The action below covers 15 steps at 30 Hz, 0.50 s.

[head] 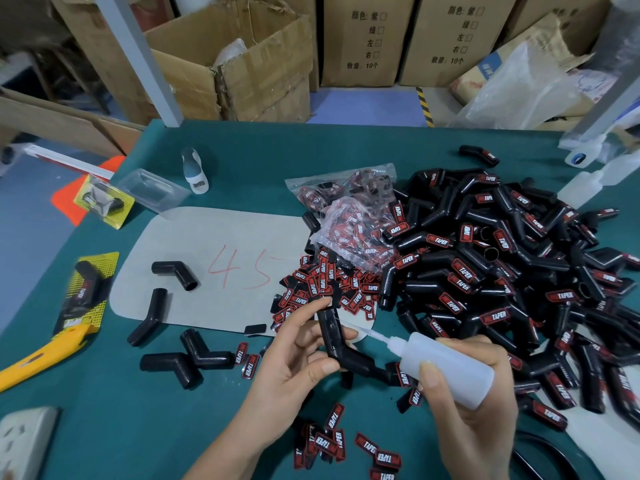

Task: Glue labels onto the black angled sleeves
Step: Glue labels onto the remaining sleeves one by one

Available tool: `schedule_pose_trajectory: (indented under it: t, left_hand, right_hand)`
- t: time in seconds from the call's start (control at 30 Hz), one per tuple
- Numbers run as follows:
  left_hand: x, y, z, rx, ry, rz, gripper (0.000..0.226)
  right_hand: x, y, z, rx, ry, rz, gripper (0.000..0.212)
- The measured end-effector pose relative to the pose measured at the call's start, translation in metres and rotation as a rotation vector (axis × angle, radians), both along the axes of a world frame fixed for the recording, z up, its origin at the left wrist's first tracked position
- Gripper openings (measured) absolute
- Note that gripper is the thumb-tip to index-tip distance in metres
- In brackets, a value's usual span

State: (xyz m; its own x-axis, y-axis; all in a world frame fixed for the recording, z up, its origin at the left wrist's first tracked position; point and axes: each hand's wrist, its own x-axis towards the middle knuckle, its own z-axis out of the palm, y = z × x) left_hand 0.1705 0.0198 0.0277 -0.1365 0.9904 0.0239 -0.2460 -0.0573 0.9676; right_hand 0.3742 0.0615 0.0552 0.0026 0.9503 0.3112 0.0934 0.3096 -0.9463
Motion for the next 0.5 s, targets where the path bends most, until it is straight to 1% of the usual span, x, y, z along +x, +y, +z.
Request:
schedule_pose_trajectory:
  t: [0.23, 0.5]
  left_hand:
    - [0.0007, -0.0005, -0.0024, -0.011, -0.013, -0.007, 0.059]
    - [0.0003, 0.0014, -0.0036, -0.003, -0.039, 0.02, 0.058]
  right_hand:
    - [-0.0002, 0.0009, -0.0026, 0.004, -0.021, -0.003, 0.028]
    - [-0.0006, 0.0021, -0.0025, 0.028, 0.008, 0.016, 0.028]
